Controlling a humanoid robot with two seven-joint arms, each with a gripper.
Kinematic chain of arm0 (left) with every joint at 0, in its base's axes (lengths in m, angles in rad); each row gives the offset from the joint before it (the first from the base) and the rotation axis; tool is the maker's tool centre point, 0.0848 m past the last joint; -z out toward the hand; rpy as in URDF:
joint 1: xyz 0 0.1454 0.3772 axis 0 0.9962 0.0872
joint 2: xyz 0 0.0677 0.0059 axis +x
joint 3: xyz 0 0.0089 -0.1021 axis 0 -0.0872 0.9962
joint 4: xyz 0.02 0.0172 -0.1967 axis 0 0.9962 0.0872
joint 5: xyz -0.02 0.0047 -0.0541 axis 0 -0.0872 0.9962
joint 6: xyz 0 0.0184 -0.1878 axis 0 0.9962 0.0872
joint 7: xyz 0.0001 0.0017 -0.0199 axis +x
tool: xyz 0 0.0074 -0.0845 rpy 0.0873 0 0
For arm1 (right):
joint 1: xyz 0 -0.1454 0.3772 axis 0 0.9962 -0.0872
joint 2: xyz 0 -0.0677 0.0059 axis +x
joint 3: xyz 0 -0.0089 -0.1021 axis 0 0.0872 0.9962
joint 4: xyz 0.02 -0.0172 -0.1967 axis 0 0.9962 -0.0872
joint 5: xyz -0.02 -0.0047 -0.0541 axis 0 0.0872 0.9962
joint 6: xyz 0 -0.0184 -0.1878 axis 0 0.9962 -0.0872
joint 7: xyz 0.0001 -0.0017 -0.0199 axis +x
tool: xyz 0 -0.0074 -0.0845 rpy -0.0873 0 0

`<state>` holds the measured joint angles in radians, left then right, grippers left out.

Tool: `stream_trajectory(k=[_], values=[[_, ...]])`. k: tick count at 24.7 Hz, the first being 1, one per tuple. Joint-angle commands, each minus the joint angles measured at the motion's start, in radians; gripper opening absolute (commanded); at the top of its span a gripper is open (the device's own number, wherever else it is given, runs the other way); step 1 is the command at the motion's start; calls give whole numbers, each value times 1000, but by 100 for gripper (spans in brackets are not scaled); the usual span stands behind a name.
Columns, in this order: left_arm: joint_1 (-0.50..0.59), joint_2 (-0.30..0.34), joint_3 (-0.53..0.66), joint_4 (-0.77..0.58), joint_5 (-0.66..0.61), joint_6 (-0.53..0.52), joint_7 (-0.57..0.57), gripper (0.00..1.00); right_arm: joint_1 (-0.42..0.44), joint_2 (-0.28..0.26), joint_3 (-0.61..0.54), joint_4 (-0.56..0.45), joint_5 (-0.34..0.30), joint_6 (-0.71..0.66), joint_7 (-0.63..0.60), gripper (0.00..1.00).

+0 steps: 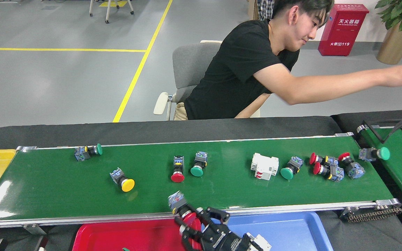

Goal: Pick switch part from conveyor to tray

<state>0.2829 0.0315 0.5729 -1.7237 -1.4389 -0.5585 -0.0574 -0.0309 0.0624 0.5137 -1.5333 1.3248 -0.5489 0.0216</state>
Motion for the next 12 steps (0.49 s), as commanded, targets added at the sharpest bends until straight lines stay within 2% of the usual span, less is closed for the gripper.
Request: stream_trajectory(k=[1, 3, 4, 6, 9, 12], values=[[-34, -2, -36, -10, -47, 5, -1, 100, -7, 7, -1, -16, -3, -29, -8, 100], [-57, -10, -70, -10, -87, 5, -12, 100, -4, 10, -24, -21, -7, 1, -8, 100], [-64, -12, -91, -13, -100, 6, -21, 100, 2, 7, -75, -33, -7, 56, -11, 100], [-74, -12, -125, -14, -103, 32, -41, 100, 46, 10, -179, -68, -7, 227, -12, 99], [-111, -5, -194, -8, -106, 100, -81, 100, 105, 0, -259, -116, -7, 438, -46, 99], [-159, -1, -220, 13, -106, 127, -136, 100, 144, -3, -380, -114, -7, 589, -117, 99]])
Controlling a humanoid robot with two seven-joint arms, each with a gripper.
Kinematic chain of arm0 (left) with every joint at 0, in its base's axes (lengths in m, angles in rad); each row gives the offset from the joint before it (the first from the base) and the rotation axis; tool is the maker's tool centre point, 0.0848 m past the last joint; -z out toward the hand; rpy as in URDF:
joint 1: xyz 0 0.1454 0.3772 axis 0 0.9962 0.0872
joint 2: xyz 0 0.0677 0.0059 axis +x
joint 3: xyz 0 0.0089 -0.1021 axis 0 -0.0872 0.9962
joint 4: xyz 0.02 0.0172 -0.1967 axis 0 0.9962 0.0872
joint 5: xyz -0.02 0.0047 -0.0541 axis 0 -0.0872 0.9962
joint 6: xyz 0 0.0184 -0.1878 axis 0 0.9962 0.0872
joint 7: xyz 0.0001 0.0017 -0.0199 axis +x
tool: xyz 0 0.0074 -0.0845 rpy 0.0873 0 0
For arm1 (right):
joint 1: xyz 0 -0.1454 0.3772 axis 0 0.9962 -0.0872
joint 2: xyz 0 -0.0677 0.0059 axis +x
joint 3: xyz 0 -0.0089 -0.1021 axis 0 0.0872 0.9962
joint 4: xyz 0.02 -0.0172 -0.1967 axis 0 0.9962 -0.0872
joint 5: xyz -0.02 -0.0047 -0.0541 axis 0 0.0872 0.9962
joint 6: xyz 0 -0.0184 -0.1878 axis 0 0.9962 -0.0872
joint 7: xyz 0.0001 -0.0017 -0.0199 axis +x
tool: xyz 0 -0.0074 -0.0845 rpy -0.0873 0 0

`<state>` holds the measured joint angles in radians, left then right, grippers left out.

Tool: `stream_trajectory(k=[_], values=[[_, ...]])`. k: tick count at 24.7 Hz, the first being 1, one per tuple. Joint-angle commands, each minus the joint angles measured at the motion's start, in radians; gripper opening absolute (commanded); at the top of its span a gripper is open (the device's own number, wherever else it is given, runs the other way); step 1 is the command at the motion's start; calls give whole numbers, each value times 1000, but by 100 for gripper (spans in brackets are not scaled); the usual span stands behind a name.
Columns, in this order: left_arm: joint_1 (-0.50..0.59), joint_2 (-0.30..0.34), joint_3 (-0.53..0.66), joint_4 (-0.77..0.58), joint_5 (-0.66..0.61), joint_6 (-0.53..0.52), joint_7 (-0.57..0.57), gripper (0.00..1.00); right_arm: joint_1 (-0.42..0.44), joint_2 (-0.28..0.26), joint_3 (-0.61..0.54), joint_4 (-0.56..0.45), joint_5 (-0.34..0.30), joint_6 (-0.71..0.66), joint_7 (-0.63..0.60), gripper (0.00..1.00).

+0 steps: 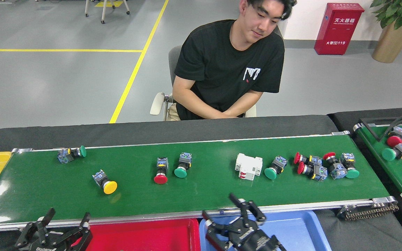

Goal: Pick switch part from conveyor to tray

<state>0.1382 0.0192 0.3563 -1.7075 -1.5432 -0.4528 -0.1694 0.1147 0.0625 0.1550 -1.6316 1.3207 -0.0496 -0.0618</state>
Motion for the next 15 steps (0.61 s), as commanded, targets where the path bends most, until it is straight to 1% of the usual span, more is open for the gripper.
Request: stream_trajectory(k=[1, 3, 6, 8, 12, 13, 15], values=[[-26, 11, -3, 9, -2, 23, -33, 100, 3, -3, -38, -10, -3, 119, -32, 99], [-58, 11, -3, 46, -3, 23, -45, 100, -16, -3, -41, 44, -2, 200, -26, 99], [-100, 13, -3, 95, -3, 25, -50, 100, -107, -9, -34, 92, 11, 261, 2, 99], [-132, 16, -2, 140, -3, 25, -50, 100, -165, -7, -17, 128, 20, 264, 46, 99], [-200, 24, 0, 235, -3, 40, -50, 100, -250, 0, 78, 202, 43, 264, 74, 99], [-221, 31, 1, 267, -3, 51, -50, 100, -267, 3, 98, 228, 43, 264, 79, 99], [-261, 68, 1, 328, -3, 75, -48, 100, -300, 20, 127, 271, 45, 266, 89, 99]])
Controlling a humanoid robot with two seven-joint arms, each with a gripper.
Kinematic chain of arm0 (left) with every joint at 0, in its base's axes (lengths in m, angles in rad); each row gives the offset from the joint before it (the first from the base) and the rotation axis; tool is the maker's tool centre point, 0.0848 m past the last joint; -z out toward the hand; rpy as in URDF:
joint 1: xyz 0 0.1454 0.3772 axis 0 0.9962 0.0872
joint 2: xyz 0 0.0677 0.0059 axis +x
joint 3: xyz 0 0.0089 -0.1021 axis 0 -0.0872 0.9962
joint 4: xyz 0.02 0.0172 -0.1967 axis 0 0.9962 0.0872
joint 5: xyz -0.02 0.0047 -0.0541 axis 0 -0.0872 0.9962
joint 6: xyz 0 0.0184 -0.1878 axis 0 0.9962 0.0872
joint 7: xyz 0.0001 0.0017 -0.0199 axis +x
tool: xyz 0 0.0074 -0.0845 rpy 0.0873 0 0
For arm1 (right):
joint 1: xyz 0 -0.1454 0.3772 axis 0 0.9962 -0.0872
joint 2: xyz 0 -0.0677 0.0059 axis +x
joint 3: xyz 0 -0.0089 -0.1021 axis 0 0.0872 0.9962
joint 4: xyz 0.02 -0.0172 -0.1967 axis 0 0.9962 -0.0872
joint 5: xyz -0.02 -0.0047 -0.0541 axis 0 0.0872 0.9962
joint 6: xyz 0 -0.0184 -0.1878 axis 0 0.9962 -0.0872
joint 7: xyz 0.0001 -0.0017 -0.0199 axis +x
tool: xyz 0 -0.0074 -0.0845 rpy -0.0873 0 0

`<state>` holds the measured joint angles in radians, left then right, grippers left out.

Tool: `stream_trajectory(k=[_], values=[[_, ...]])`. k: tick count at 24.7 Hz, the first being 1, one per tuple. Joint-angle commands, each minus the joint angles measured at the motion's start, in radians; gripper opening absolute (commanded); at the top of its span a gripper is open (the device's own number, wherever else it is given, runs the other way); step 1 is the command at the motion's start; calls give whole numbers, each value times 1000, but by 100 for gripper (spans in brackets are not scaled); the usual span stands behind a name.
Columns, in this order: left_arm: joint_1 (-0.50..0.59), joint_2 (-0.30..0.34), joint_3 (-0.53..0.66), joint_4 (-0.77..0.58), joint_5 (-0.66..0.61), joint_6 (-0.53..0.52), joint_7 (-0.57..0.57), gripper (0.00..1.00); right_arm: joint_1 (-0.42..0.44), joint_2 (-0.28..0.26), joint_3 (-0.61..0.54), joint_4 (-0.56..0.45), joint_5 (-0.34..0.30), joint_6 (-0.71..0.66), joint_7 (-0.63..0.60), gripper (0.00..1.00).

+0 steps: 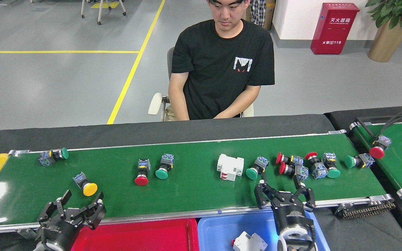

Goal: Pick switch part from conveyor to tray

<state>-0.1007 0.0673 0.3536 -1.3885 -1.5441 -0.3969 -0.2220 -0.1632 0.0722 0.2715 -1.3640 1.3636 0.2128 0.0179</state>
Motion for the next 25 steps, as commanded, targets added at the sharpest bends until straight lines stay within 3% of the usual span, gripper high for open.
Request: stream_trajectory(k=[1, 7, 10, 11, 12, 13, 14, 16, 18, 22, 25], values=[[-42, 43, 2, 40, -2, 36, 4, 100, -42, 24, 15, 33, 9, 4, 11, 99], [-157, 101, -1, 238, -1, 78, 16, 100, -144, 69, 15, 181, 37, 4, 13, 99], [-174, 105, -2, 273, 1, 112, 35, 83, -176, 70, 14, 240, 35, 4, 11, 95], [-174, 106, -2, 278, 1, 118, 46, 73, -185, 70, 14, 257, 35, 2, 11, 85], [-174, 108, -2, 278, 2, 116, 55, 59, -190, 69, 15, 264, 34, -4, 13, 65], [-168, 111, -2, 276, 10, 110, 58, 39, -191, 67, 15, 266, 32, -7, 13, 45], [-163, 108, -1, 276, 13, 109, 58, 21, -191, 63, 15, 266, 29, -13, 13, 32], [-160, 108, -1, 276, 29, 105, 59, 12, -191, 60, 14, 264, 25, -38, 14, 15], [-134, 111, -2, 269, 73, 84, 76, 7, -190, 58, 12, 253, 22, -72, 14, 6], [-24, 112, 4, 125, 102, -42, 121, 3, -164, 57, 12, 187, 14, -145, 16, 2], [168, 114, 13, -104, 211, -310, 122, 4, -111, 54, 18, 92, 8, -220, 16, 2]])
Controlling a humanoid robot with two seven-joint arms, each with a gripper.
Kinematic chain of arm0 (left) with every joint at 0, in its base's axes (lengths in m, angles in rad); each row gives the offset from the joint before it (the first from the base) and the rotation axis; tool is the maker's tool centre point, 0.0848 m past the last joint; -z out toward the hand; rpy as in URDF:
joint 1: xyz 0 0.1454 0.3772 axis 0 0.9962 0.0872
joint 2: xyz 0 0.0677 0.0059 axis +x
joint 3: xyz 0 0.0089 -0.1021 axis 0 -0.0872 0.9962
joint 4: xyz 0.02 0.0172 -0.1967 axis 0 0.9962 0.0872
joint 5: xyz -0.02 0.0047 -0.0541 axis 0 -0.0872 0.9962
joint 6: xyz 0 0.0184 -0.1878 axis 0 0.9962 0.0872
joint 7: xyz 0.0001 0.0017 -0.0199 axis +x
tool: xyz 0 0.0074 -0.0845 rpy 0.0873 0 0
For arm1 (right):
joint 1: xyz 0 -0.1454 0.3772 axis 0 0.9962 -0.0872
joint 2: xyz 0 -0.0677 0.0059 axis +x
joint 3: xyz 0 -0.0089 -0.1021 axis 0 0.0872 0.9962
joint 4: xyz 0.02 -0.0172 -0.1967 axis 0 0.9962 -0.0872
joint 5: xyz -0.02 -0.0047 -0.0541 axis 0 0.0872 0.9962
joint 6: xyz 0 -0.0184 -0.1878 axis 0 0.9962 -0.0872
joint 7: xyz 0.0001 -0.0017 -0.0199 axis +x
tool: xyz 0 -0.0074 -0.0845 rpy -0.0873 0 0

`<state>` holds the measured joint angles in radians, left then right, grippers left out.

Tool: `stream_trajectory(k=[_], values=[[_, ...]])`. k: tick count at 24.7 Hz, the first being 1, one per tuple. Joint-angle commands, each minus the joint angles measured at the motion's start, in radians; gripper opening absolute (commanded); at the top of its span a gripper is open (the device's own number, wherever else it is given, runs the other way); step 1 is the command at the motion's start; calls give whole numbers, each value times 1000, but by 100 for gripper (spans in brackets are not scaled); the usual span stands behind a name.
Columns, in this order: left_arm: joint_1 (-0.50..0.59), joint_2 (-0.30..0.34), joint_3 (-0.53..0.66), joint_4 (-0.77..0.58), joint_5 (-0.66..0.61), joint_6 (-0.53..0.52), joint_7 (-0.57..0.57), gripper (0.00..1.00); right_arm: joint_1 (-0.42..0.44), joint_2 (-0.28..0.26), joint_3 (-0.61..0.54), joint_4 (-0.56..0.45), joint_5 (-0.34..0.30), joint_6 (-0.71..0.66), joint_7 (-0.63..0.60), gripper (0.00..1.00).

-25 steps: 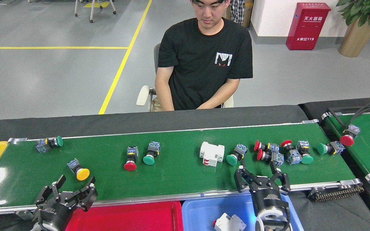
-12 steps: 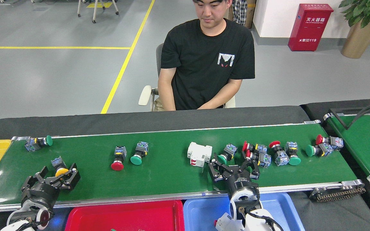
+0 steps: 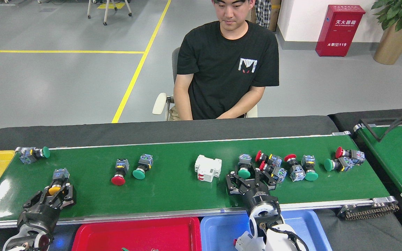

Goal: Pick switch part from conveyor to tray

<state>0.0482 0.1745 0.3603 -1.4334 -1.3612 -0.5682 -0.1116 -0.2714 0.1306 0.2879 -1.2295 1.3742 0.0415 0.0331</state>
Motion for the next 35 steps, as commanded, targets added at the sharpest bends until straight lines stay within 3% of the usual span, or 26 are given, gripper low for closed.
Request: stream_trajectory(k=[1, 3, 4, 5, 6, 7, 8, 9, 12, 16, 17, 19, 22, 26, 30, 35], values=[[84, 7, 6, -114, 67, -217, 10, 5, 23, -5, 10, -84, -3, -94, 2, 2], [203, 7, 6, -214, 86, -217, 10, 11, 90, -6, 46, -191, -3, -189, 14, 2], [245, 3, 5, -252, 86, -217, 10, 23, 124, -6, 76, -242, -3, -226, 18, 2], [279, -3, 5, -274, 86, -217, 9, 49, 152, -6, 111, -277, -3, -259, 18, 3], [302, -12, 5, -291, 86, -217, 9, 90, 182, -11, 160, -308, 2, -293, 18, 12], [314, -30, 5, -300, 90, -217, 10, 100, 204, -17, 204, -324, 2, -321, 14, 43], [318, -55, 2, -305, 90, -217, 10, 100, 212, -28, 246, -331, 2, -344, 13, 91], [314, -81, 6, -298, 88, -217, 10, 100, 212, -32, 290, -327, 2, -368, 13, 99], [309, -86, 15, -297, 88, -217, 10, 100, 213, -34, 339, -324, 2, -390, 13, 99], [292, -96, 132, -291, 83, -217, 10, 100, 215, -26, 327, -327, -3, -377, 13, 99], [277, -93, 158, -282, 82, -156, 12, 100, 219, -26, 304, -335, -3, -361, 10, 99], [249, -75, 180, -219, 83, 1, 13, 100, 250, -25, 209, -352, -3, -236, -16, 99], [234, -29, 229, -156, 83, 31, 13, 100, 296, -31, 105, -364, -4, 14, -114, 99], [187, -24, 227, -153, 80, 34, 13, 100, 356, -40, -61, -361, -6, 103, -153, 99], [114, 26, 213, -101, 27, 33, 13, 100, 363, -51, -65, -355, 2, 112, -147, 99], [-85, 51, 106, 62, -96, 33, 13, 100, 313, -49, -13, -318, 51, 112, -82, 99]])
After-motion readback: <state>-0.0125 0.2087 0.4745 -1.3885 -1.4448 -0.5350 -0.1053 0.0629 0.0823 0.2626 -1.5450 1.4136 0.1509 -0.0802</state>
